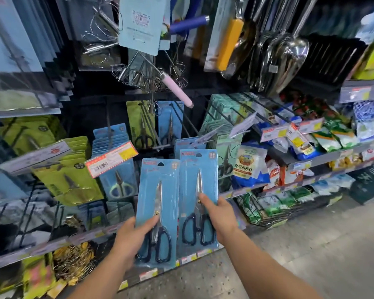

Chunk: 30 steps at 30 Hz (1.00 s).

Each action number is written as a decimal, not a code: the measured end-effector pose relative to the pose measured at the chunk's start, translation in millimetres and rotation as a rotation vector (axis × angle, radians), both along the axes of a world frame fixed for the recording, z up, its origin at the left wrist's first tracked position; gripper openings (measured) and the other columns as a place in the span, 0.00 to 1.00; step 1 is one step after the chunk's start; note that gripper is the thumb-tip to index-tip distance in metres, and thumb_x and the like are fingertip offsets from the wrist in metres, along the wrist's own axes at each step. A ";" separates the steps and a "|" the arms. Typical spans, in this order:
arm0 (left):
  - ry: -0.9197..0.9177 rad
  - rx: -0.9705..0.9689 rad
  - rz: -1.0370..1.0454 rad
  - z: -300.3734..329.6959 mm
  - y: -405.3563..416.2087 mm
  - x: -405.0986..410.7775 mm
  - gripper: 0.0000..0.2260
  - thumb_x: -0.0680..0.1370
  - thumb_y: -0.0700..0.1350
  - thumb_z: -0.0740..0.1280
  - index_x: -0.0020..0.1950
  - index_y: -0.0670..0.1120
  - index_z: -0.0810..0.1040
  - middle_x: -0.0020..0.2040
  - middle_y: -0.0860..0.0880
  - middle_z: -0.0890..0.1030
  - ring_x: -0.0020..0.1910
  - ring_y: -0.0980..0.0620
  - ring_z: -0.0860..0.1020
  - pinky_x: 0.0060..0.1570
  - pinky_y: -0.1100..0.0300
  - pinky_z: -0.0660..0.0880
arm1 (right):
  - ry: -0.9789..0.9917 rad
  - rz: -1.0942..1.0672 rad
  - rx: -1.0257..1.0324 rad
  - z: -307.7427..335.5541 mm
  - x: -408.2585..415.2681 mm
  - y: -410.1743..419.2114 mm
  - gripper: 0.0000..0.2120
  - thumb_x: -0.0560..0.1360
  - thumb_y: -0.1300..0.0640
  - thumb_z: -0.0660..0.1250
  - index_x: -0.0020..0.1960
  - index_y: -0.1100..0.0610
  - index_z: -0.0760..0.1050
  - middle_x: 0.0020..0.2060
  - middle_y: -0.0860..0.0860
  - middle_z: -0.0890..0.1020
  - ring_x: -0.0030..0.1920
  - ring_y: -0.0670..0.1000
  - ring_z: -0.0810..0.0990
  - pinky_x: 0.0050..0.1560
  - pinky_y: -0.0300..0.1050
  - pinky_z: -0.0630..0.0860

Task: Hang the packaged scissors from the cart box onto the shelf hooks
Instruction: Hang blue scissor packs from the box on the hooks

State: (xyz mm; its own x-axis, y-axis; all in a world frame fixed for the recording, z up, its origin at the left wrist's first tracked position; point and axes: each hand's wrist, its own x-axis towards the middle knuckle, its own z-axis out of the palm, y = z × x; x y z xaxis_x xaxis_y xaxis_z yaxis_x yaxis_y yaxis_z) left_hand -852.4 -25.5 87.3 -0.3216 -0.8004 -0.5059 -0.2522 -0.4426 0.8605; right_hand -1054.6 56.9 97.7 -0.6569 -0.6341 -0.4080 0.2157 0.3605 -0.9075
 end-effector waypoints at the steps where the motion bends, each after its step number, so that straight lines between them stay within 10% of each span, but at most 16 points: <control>1: -0.003 0.010 0.018 0.0 1.9 -4.1 0.13 0.72 0.53 0.75 0.51 0.48 0.79 0.48 0.49 0.84 0.49 0.48 0.82 0.51 0.51 0.76 | -0.002 0.017 -0.013 0.7 -5.6 -2.2 0.21 0.68 0.39 0.74 0.54 0.51 0.78 0.52 0.49 0.85 0.54 0.53 0.83 0.61 0.57 0.77; 9: -0.056 0.062 0.154 -5.0 21.2 -35.1 0.15 0.71 0.52 0.76 0.53 0.46 0.82 0.46 0.47 0.87 0.48 0.45 0.85 0.56 0.43 0.78 | -0.032 0.132 -0.005 -3.8 -44.4 -18.3 0.42 0.65 0.35 0.74 0.71 0.57 0.70 0.67 0.50 0.76 0.67 0.54 0.74 0.70 0.56 0.69; 12: -0.044 0.071 0.191 -5.0 28.3 -43.5 0.15 0.72 0.51 0.75 0.54 0.45 0.81 0.45 0.47 0.87 0.47 0.45 0.85 0.54 0.43 0.79 | -0.058 0.180 -0.011 -12.0 -56.5 -24.4 0.26 0.71 0.41 0.73 0.63 0.54 0.74 0.64 0.51 0.78 0.63 0.53 0.76 0.68 0.53 0.70; 16: -0.063 0.071 0.247 -8.3 31.4 -48.7 0.21 0.67 0.56 0.76 0.55 0.47 0.81 0.47 0.48 0.87 0.48 0.45 0.85 0.56 0.42 0.79 | -0.068 0.256 -0.022 -14.1 -65.4 -37.6 0.44 0.69 0.37 0.72 0.76 0.58 0.61 0.73 0.53 0.69 0.72 0.57 0.68 0.73 0.58 0.64; 30: -0.063 0.035 0.357 -17.0 46.7 -71.9 0.14 0.73 0.51 0.75 0.54 0.44 0.81 0.45 0.47 0.87 0.46 0.46 0.85 0.53 0.46 0.80 | 0.006 0.358 0.131 -9.3 -88.9 -75.1 0.36 0.80 0.40 0.58 0.79 0.59 0.54 0.77 0.56 0.62 0.75 0.59 0.63 0.73 0.57 0.62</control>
State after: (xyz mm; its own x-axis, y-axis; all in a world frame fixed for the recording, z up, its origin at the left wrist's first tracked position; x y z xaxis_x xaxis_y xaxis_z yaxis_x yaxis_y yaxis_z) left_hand -924.3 21.2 70.3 0.0079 -0.8384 -0.5450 -0.1285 -0.5413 0.8309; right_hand -1143.5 -18.2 88.4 -0.4054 -0.7666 -0.4980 0.0501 0.5253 -0.8494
